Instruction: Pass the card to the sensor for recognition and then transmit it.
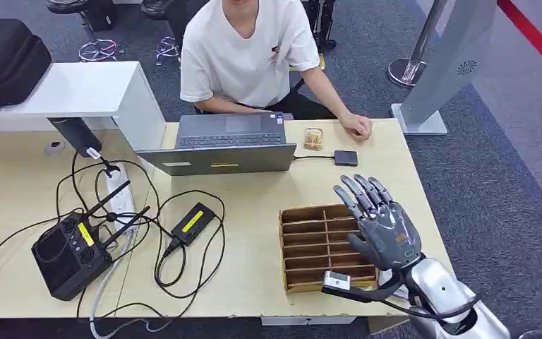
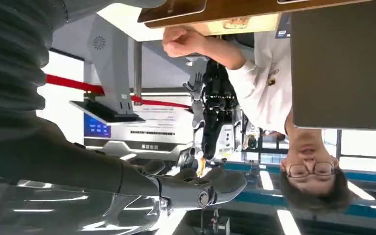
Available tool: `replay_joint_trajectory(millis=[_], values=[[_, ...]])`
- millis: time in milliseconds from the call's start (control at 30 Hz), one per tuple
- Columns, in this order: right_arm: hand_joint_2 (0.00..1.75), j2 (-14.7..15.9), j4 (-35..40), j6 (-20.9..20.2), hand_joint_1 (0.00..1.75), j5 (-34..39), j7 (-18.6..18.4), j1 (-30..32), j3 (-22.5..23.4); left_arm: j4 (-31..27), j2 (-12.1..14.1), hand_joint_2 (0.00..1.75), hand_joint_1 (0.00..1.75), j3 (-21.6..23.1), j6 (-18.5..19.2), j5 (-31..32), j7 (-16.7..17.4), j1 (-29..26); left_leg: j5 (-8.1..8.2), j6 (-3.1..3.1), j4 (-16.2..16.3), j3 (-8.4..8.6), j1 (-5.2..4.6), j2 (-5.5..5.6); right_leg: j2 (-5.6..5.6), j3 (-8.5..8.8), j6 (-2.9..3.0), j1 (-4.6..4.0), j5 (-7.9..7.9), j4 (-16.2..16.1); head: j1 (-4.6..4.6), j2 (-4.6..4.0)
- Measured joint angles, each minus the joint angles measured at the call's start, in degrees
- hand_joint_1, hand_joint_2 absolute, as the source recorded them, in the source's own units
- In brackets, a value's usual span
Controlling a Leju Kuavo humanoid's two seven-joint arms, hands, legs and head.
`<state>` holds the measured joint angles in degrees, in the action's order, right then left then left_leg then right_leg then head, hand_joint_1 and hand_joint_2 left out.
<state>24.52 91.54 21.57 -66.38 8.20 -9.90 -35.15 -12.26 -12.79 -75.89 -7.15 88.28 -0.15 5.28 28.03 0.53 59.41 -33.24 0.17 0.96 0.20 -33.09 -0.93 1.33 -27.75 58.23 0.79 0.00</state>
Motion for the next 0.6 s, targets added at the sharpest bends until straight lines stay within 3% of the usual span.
replay_joint_trajectory(millis=[600], values=[[1.75, -1.8, -4.9, 0.5, 0.00, 1.9, -0.9, -2.8, -2.7, 0.0, 0.0, 1.75, 0.00, 0.5, 0.2, 0.2, 0.0, 0.0, 0.00, 0.00, 0.0, 0.00, 0.00, 0.00, 0.00, 0.00, 0.00, 0.00, 0.00, 0.0, 0.02, 0.00]])
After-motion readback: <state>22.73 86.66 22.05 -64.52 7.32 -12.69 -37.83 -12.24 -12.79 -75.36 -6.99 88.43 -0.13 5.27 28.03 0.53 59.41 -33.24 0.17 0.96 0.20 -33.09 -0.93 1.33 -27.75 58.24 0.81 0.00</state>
